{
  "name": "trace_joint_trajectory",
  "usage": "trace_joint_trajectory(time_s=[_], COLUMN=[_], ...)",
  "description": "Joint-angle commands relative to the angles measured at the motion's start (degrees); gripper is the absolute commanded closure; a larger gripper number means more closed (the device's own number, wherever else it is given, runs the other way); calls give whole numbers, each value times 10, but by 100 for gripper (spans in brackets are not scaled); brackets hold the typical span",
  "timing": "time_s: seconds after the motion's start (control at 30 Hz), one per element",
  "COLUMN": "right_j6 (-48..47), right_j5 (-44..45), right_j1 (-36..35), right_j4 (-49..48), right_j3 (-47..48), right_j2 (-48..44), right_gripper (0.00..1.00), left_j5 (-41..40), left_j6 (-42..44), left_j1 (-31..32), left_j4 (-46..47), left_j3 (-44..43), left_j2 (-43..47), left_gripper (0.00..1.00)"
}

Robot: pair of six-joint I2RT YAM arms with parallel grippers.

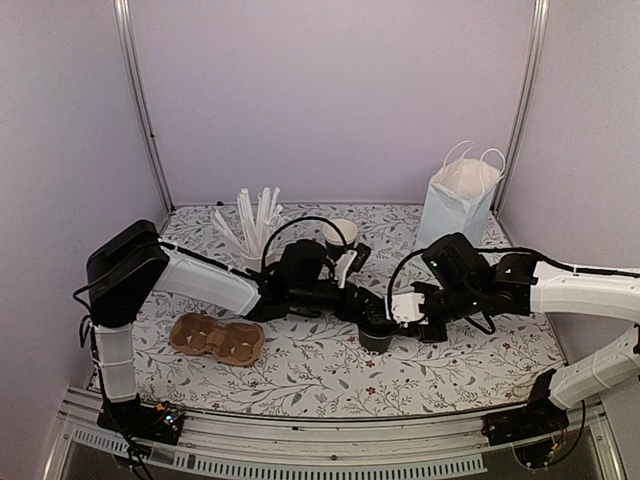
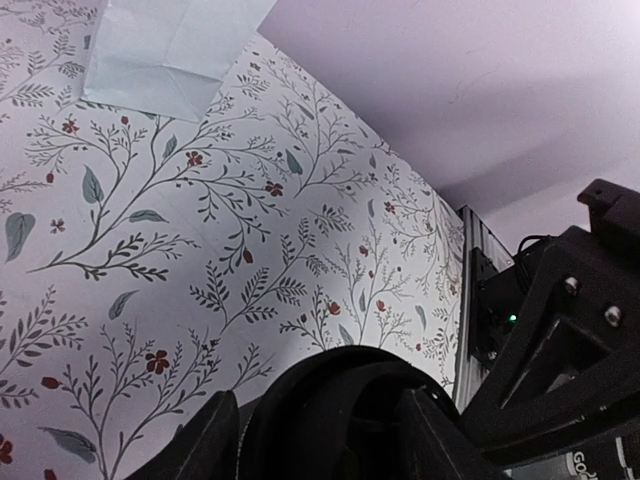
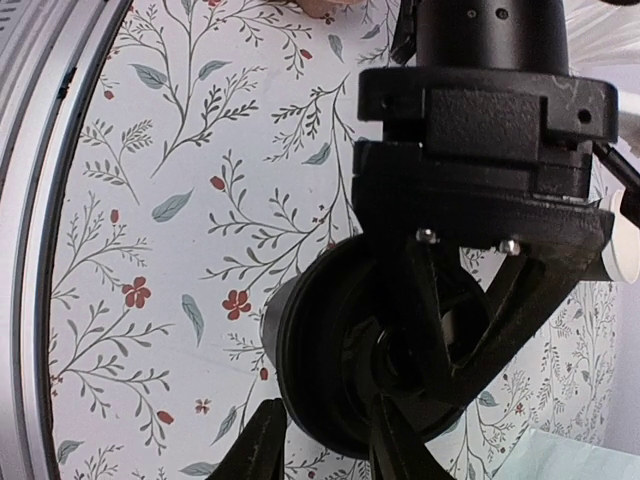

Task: Pack the takeout coffee

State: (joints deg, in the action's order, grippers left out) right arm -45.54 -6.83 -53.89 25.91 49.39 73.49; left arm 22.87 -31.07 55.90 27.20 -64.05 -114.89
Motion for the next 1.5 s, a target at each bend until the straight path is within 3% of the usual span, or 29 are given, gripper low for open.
trace_joint_trajectory(time_s=[0.0,0.4,0.47,0.6,0.77,0.8,0.83,1.23,1.47], right_j6=[20,57,77,116,127,130,132,147,166], right_j5=[-86,-160,-170,-189,-205,-202,-200,-107,-102], right_j1=[33,111,121,134,135,135,135,142,195], right_j4=[86,82,74,65,73,69,63,2,-24], right_j3=[37,35,27,10,-8,-10,-11,46,79], right_j2=[-23,-49,-49,-38,-5,2,7,99,149], right_gripper=[67,62,57,36,30,30,30,30,30], left_j5=[-25,-37,-43,-56,-63,-61,-59,-59,-52], left_j6=[48,71,69,64,57,55,54,41,23], left_j1=[12,12,12,11,10,10,10,9,9], left_j4=[-150,-174,-175,-174,-171,-171,-170,-159,-157], left_j3=[-2,-54,-50,-33,-17,-15,-13,37,61], left_j2=[4,60,71,88,99,97,96,114,124], left_gripper=[43,35,34,32,29,8,1,1,4])
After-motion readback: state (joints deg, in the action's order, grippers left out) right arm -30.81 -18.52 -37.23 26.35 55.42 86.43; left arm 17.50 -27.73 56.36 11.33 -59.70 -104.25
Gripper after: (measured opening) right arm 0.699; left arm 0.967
